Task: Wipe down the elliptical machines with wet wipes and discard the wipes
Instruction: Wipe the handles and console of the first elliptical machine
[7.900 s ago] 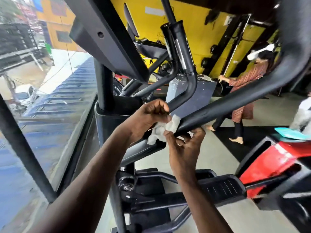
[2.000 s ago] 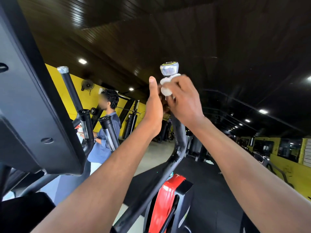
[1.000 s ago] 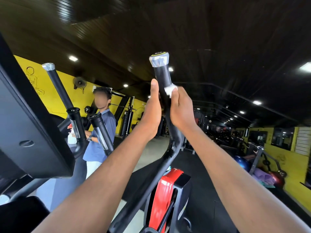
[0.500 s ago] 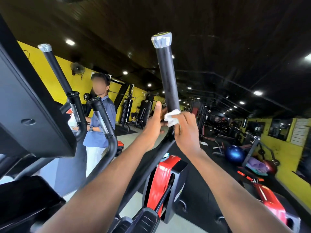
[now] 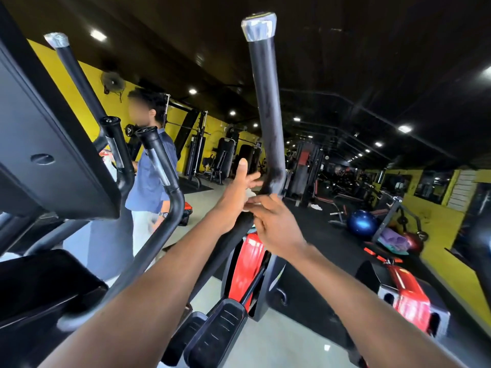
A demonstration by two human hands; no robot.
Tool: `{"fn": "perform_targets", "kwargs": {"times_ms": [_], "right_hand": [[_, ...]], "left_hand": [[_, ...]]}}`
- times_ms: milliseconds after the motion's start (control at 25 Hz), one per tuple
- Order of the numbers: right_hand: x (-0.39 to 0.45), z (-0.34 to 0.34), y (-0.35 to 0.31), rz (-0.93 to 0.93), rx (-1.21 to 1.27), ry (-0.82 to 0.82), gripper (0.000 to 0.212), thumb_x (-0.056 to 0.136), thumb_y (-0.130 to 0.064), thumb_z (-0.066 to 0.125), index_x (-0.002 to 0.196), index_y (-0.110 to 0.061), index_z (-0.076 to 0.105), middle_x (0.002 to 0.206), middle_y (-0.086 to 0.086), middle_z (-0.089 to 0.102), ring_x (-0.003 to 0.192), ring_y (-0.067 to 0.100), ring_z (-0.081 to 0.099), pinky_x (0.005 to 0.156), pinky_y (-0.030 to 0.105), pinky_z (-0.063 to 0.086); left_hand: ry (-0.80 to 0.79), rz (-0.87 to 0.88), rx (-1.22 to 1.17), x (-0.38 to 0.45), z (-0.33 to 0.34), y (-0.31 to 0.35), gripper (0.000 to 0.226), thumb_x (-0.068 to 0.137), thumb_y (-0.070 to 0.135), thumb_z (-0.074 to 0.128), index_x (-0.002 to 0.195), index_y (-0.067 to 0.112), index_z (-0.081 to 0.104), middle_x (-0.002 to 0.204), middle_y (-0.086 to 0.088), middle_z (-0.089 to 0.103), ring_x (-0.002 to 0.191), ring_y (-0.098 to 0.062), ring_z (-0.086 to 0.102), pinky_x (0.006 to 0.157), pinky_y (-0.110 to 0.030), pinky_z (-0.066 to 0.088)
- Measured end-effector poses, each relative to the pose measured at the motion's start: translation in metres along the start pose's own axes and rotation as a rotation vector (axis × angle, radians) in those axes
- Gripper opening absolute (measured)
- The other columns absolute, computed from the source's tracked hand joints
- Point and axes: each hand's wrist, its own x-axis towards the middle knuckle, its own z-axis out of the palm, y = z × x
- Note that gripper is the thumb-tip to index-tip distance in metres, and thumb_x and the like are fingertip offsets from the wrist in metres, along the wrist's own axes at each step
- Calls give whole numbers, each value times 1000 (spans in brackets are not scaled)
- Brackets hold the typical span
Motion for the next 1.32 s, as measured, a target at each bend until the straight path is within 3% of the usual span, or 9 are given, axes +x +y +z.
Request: {"fn": "perform_targets", "kwargs": {"times_ms": [120, 320, 560, 720, 840, 1040, 1120, 1200, 1320], "right_hand": [[17, -20, 25, 52, -306, -55, 34, 89, -13, 47, 119, -13, 61, 146, -6, 43, 96, 26, 49, 76, 44, 49], [-6, 15, -29, 351, 257, 56, 43, 94, 1, 38, 132, -10, 55, 146, -2, 44, 117, 22, 57, 99, 20, 42], [-40, 26, -58, -13, 158, -56, 49, 89, -7, 32, 125, -17, 63, 130, -1, 59, 76, 23, 70, 63, 35, 60], [3, 6, -12, 361, 178, -5, 42, 98, -11, 37, 137, -19, 51, 155, -10, 32, 118, 24, 59, 92, 43, 53], [-4, 21, -44, 393, 225, 30, 36, 101, -16, 39, 134, -16, 53, 154, -6, 33, 126, 26, 52, 100, 41, 47], [-66, 46, -115, 120, 270, -72, 44, 95, -24, 31, 132, -16, 56, 146, -2, 45, 110, 29, 63, 89, 35, 55], [-63, 38, -100, -32, 181, -182, 47, 96, -24, 28, 136, -23, 52, 146, -2, 45, 89, 26, 70, 67, 35, 60], [-43, 26, -76, 41, 120, -194, 47, 98, -22, 28, 139, -26, 49, 150, -4, 39, 79, 21, 71, 53, 31, 57], [-25, 26, -71, 342, 163, -32, 40, 100, -21, 35, 139, -18, 47, 153, -7, 32, 98, 24, 66, 73, 30, 55]], "left_hand": [[23, -38, 72, -8, -9, -6, 76, 92, 70, 5, 132, 29, 56, 128, 3, 58, 127, -20, 47, 116, -45, 22], [39, -71, 88, -24, -29, -13, 70, 91, 74, 9, 115, 36, 63, 128, 0, 62, 117, -17, 54, 112, -47, 29], [47, -129, 123, -47, -53, -26, 82, 91, 73, 9, 132, 21, 58, 124, -4, 64, 110, -18, 58, 105, -42, 36], [68, -172, 130, -63, -59, -29, 77, 93, 70, 10, 131, 22, 57, 122, -1, 64, 103, -14, 59, 85, -31, 43], [59, -195, 113, -76, -59, -32, 73, 95, 68, 11, 130, 22, 56, 113, 3, 64, 96, -9, 59, 75, -27, 42], [49, -204, 76, -86, -64, -44, 75, 94, 69, 17, 133, 17, 54, 125, -7, 61, 104, -20, 60, 95, -36, 45], [15, -195, 115, -91, -66, -45, 72, 95, 67, 15, 132, 20, 55, 130, -9, 59, 108, -19, 59, 104, -36, 40], [18, -180, 166, -96, -66, -46, 68, 97, 63, 14, 132, 23, 56, 129, 0, 56, 117, -14, 51, 107, -33, 30], [76, -201, 195, -99, -68, -48, 65, 92, 72, 23, 114, 30, 67, 125, 3, 64, 113, -15, 57, 100, -34, 40]]}}
